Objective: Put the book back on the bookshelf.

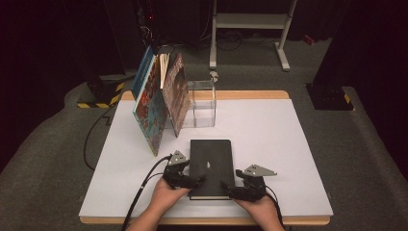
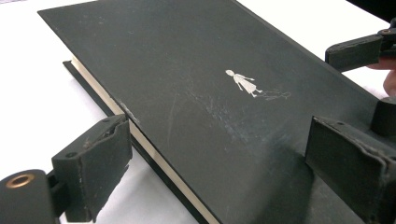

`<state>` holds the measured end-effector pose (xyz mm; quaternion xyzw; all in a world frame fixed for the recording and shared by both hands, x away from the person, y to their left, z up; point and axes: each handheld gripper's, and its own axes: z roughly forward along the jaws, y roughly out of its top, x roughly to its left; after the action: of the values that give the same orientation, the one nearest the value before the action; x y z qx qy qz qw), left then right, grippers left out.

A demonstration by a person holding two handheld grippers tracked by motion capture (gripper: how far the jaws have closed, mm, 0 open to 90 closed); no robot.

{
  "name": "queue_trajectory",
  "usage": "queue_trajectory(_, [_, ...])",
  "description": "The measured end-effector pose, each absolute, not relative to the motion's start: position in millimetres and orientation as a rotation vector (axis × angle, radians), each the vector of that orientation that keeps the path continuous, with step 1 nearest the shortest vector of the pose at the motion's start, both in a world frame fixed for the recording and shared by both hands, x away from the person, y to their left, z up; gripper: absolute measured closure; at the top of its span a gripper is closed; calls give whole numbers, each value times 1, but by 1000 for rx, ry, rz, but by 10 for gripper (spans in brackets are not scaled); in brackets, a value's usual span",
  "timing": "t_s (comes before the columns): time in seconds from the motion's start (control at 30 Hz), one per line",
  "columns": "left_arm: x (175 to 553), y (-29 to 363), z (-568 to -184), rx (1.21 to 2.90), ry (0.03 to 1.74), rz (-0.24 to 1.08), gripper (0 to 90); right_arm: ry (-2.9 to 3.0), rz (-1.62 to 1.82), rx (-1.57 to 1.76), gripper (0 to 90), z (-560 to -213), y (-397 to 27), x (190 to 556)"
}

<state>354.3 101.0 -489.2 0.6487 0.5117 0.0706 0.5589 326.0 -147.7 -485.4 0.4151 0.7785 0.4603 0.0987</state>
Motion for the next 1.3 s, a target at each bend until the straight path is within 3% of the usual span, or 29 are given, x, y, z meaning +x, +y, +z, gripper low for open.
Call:
queue_trajectory(0.83, [357, 98, -481, 1549, 1182, 206, 92, 2300, 1380, 1226, 231, -485, -148, 326])
queue_trajectory(1.3, [368, 107, -478, 1505, 1192, 206, 223, 2297, 1386, 1223, 233, -485, -148, 326])
